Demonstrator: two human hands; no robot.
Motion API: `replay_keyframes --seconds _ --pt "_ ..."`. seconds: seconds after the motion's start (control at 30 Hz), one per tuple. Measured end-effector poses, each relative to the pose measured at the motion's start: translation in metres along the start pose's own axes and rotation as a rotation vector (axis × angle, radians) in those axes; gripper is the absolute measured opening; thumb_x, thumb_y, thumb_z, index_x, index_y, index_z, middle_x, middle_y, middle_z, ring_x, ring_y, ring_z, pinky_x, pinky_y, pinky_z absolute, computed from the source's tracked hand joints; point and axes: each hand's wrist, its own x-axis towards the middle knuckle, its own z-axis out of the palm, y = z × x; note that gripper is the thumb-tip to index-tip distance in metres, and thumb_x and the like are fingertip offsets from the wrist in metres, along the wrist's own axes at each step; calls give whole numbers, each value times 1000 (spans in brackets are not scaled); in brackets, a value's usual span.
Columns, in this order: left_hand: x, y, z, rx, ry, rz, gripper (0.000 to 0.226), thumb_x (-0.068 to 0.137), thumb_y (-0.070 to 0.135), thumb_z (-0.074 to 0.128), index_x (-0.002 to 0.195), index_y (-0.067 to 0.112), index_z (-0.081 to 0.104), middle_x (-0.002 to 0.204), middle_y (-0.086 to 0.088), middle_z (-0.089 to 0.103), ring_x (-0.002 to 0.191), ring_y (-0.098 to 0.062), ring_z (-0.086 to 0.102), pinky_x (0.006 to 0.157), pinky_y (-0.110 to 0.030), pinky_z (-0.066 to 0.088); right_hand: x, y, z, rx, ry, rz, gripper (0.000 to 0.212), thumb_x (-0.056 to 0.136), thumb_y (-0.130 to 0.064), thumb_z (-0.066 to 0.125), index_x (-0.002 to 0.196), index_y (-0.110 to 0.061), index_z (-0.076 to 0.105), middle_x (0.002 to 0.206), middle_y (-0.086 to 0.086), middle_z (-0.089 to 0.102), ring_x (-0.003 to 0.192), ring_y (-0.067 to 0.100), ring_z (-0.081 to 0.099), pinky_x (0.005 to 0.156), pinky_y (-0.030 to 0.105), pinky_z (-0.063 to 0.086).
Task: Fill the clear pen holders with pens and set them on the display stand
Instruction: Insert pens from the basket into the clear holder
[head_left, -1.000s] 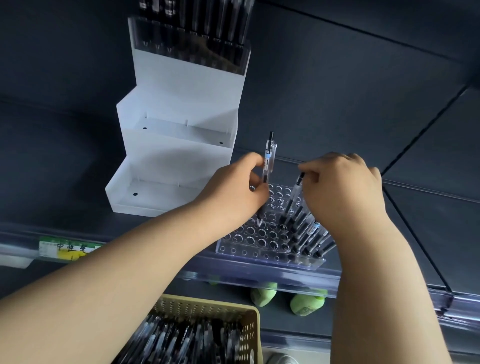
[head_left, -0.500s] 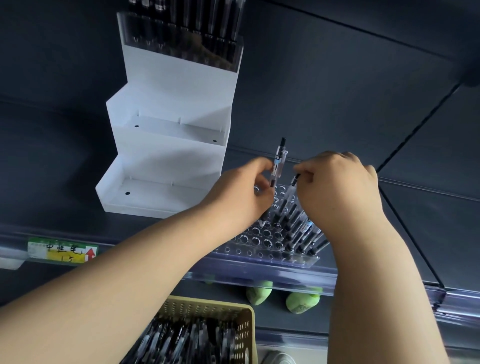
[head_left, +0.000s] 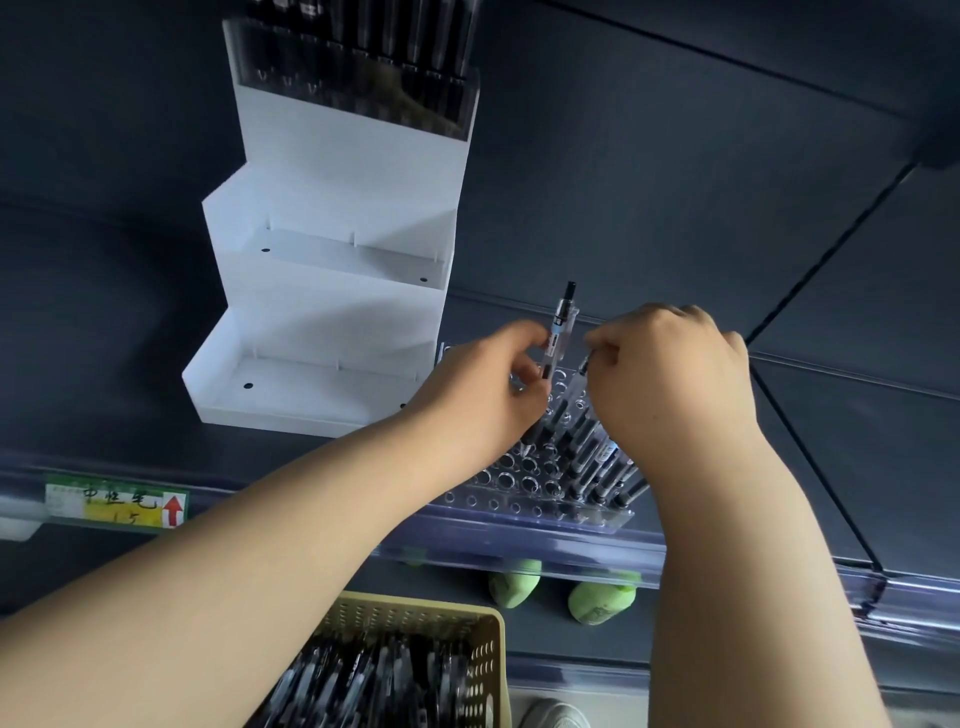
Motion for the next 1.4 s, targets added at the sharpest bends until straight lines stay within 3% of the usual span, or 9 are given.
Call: replay_keyframes --seconds 0.17,0.37,0.47,0.6,0.8,0.97,1.1,1.27,1.4 --pt "1 0 2 -19 1 4 30 89 19 60 116 28 54 83 14 57 61 -3 51 57 -20 43 1 0 3 27 -7 -60 32 85 -15 42 96 -25 70 105 0 63 104 26 45 74 31 23" --pt "1 -1 4 -25 21 19 32 87 21 65 118 23 55 88 18 57 82 -8 59 70 -15 45 6 22 4 342 121 27 32 84 -6 49 100 -20 73 107 6 68 104 34 56 88 41 47" --pt "2 -2 7 -22 22 40 25 86 20 65 110 22 58 85 19 56 81 -4 58 65 -3 39 3 31 -1 412 144 113 33 87 -4 48 101 -19 73 108 2 69 105 27 58 85 29 45" --pt "3 -2 12 -15 25 47 23 86 18 65 109 20 61 86 16 58 82 -6 59 72 -13 45 0 37 -6 471 124 161 33 87 -3 48 101 -18 73 108 0 69 103 22 60 78 20 39" --pt "3 -2 20 2 9 55 20 86 15 66 105 16 64 86 12 60 74 -2 56 63 2 36 -1 36 0 410 14 128 37 86 -4 46 100 -23 73 110 2 68 102 32 57 88 43 47" --pt "3 -6 26 15 -33 -1 16 86 17 66 102 19 66 87 14 63 81 -3 59 68 0 40 -3 35 0 428 16 104 38 85 -3 45 99 -24 73 112 2 67 96 34 57 85 44 47" --pt "2 -8 28 82 -92 -28 14 87 23 65 102 23 66 89 15 64 86 -3 60 75 -11 44 -3 34 -3 468 30 76 40 85 -2 44 99 -25 74 112 1 66 96 32 58 83 42 49" --pt "0 -11 29 137 -159 -47 10 89 26 61 99 26 65 89 16 64 84 -2 60 71 -6 39 -3 32 -2 510 48 51 43 83 1 44 96 -26 74 106 -1 67 99 29 57 84 41 48" --pt "-1 -10 31 190 -182 -41 13 92 29 57 104 26 63 98 12 66 88 -7 61 84 -24 48 -3 31 -2 515 53 38 43 83 1 43 96 -26 74 107 -1 66 99 28 57 84 40 48"
